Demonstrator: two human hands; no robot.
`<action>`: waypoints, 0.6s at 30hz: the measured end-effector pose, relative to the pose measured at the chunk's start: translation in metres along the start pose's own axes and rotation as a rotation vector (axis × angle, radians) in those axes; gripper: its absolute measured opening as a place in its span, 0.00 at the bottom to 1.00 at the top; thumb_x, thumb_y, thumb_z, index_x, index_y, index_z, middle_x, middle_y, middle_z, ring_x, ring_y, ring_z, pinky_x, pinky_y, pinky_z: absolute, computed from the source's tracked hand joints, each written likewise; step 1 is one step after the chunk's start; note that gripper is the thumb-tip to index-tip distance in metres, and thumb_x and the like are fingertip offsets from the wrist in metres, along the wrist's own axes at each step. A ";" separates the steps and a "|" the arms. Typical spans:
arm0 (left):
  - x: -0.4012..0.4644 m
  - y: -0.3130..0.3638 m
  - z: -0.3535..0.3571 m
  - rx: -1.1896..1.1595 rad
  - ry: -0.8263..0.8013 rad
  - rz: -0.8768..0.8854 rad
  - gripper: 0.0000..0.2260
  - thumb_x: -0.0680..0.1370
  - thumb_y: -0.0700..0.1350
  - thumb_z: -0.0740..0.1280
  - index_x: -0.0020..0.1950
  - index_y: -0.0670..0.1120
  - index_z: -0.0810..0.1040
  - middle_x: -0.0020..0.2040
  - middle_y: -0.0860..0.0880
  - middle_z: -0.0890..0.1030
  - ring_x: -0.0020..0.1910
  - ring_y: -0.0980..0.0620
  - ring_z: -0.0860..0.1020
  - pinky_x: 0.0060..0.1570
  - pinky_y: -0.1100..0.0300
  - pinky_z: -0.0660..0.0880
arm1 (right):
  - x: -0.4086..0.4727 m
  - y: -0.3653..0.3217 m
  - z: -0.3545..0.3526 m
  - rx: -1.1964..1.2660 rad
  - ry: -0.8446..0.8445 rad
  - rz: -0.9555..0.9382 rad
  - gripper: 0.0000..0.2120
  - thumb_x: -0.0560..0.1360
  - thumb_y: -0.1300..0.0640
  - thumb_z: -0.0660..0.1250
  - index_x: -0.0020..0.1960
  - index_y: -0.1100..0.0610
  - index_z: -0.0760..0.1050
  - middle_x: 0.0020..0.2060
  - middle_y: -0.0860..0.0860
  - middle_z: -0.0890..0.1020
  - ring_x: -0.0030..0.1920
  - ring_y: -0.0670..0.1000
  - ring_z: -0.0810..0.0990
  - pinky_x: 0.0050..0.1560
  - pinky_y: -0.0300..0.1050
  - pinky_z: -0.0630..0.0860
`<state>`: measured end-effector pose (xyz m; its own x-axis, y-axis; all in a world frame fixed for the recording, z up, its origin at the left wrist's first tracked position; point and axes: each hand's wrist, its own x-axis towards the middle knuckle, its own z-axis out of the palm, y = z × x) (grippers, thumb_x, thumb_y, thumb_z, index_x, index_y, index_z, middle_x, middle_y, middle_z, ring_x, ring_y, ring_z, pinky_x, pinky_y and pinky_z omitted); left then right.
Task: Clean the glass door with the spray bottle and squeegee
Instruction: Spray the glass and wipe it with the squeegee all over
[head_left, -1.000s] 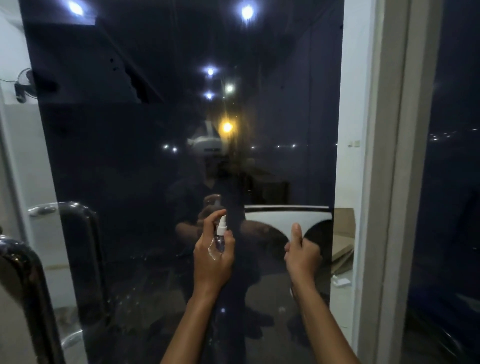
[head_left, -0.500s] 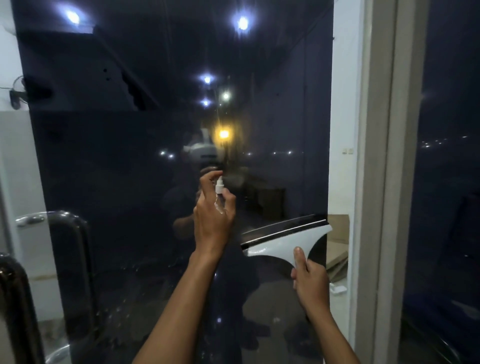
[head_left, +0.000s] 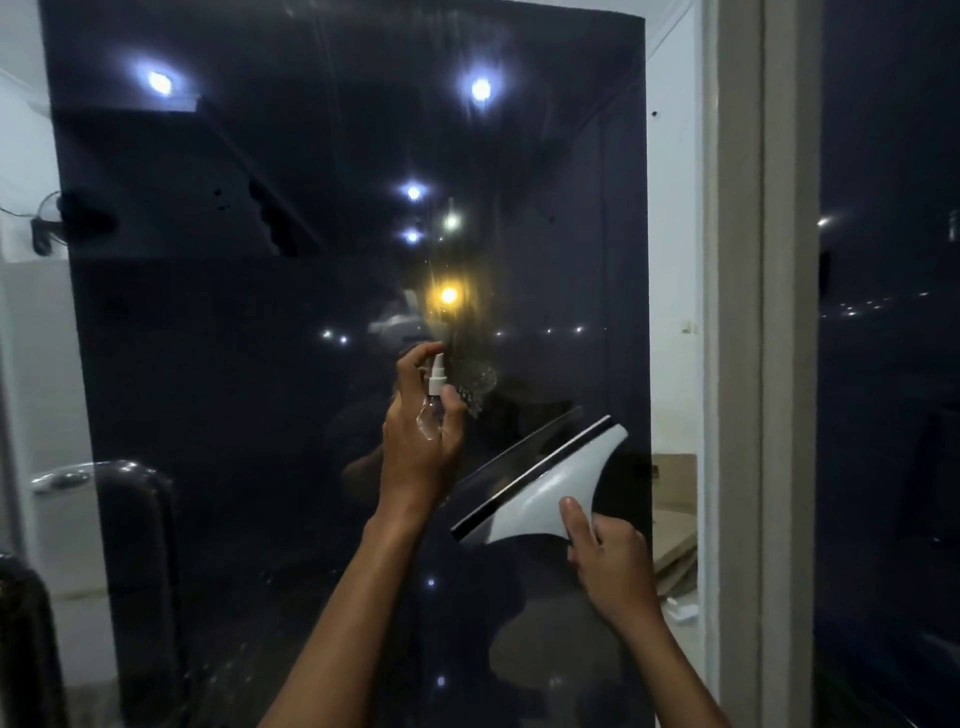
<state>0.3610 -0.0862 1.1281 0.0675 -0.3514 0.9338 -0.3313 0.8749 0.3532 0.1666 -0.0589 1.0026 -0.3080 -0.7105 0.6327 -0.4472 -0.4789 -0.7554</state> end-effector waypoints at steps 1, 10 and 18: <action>0.004 0.000 -0.001 -0.002 0.006 0.008 0.14 0.84 0.42 0.60 0.69 0.51 0.66 0.41 0.50 0.77 0.34 0.54 0.77 0.33 0.63 0.74 | 0.005 -0.004 0.000 -0.020 -0.035 -0.036 0.30 0.76 0.36 0.59 0.31 0.59 0.76 0.27 0.53 0.79 0.28 0.47 0.78 0.32 0.45 0.74; 0.018 -0.003 -0.017 -0.052 0.016 0.080 0.15 0.83 0.49 0.60 0.67 0.64 0.63 0.46 0.53 0.79 0.41 0.51 0.81 0.37 0.58 0.79 | 0.065 -0.072 0.023 -0.378 -0.297 -0.351 0.35 0.76 0.26 0.51 0.33 0.54 0.76 0.28 0.49 0.79 0.30 0.46 0.78 0.35 0.50 0.76; 0.009 -0.014 -0.016 -0.031 0.017 0.060 0.19 0.83 0.46 0.60 0.71 0.62 0.63 0.47 0.57 0.78 0.41 0.53 0.81 0.36 0.61 0.78 | 0.125 -0.108 0.020 -0.730 -0.537 -0.344 0.34 0.77 0.26 0.43 0.33 0.49 0.73 0.43 0.51 0.80 0.49 0.54 0.78 0.54 0.59 0.75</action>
<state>0.3808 -0.0961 1.1324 0.0645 -0.2924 0.9541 -0.3060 0.9043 0.2978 0.1935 -0.1062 1.1602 0.2810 -0.8187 0.5009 -0.9081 -0.3956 -0.1372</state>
